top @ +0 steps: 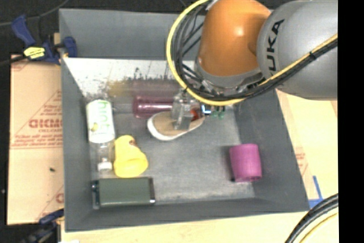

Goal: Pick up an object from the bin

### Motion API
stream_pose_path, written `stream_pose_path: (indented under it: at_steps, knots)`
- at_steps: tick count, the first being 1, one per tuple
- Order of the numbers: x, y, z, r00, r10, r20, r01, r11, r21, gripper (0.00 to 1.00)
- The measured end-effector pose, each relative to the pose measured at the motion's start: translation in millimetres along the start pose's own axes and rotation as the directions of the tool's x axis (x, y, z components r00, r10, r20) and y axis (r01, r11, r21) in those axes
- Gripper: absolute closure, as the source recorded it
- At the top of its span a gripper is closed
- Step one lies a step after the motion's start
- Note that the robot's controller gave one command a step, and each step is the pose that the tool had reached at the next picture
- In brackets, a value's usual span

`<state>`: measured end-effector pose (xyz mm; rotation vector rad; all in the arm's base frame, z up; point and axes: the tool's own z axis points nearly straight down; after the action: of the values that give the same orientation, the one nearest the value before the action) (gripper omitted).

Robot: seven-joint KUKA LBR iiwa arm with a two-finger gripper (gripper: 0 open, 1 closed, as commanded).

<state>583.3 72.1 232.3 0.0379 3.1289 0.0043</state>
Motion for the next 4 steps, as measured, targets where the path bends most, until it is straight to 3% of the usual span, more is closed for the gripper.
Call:
stream_pose_path:
  at_steps: [1,2,3,4]
  knots:
    - [12.1,-7,-29,1.0,0.02,-0.008,-0.02,1.0,0.0,1.0]
    - [-4.8,-5,37,0.996,-0.094,0.002,0.094,0.996,0.001,1.0]
    - [-11.8,30,71,0.999,-0.037,-0.006,0.037,0.999,-0.003,1.0]
    - [1.8,18,90,0.984,-0.18,0.003,0.18,0.984,0.001,1.0]
